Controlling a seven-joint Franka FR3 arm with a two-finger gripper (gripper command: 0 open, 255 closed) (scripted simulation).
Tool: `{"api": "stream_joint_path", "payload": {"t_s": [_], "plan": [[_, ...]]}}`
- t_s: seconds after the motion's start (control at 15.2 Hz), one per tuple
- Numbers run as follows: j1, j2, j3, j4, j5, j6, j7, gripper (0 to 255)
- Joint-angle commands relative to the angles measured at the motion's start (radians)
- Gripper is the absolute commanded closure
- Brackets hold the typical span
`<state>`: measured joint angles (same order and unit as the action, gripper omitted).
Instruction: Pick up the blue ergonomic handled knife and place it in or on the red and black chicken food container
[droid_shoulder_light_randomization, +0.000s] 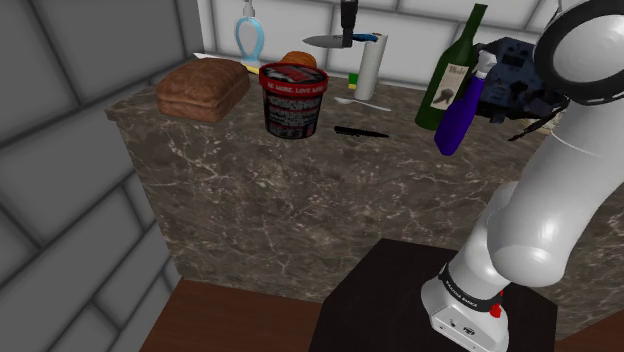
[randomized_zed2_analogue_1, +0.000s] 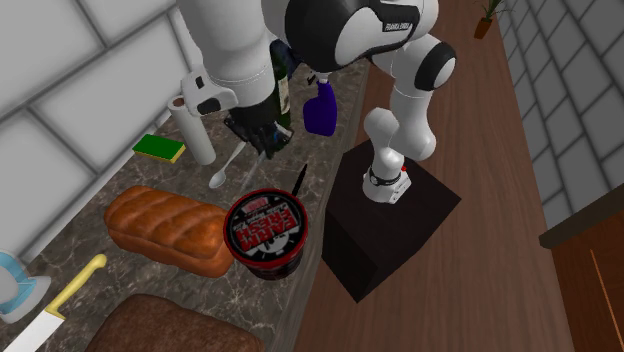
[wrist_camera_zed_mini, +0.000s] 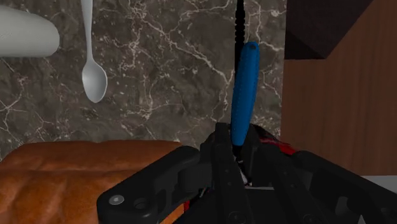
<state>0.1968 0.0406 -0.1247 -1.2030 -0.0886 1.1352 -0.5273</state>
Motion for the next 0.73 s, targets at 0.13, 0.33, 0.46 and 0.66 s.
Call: {"api": "stream_joint_path", "payload": {"t_s": [0.13,0.33,0.46,0.66], "plan": [[0.034,0.14,0.029,0.189,0.02,-0.055,0.068,255],[0.062,0.318,0.048,0.457,0.034,-0.149,0.12,255],[0.067,0.26,0.048,0.332,0.032,-0.082,0.126,255],[0.07,0.202,0.049,0.198,0.03,-0.006,0.133,255]]}}
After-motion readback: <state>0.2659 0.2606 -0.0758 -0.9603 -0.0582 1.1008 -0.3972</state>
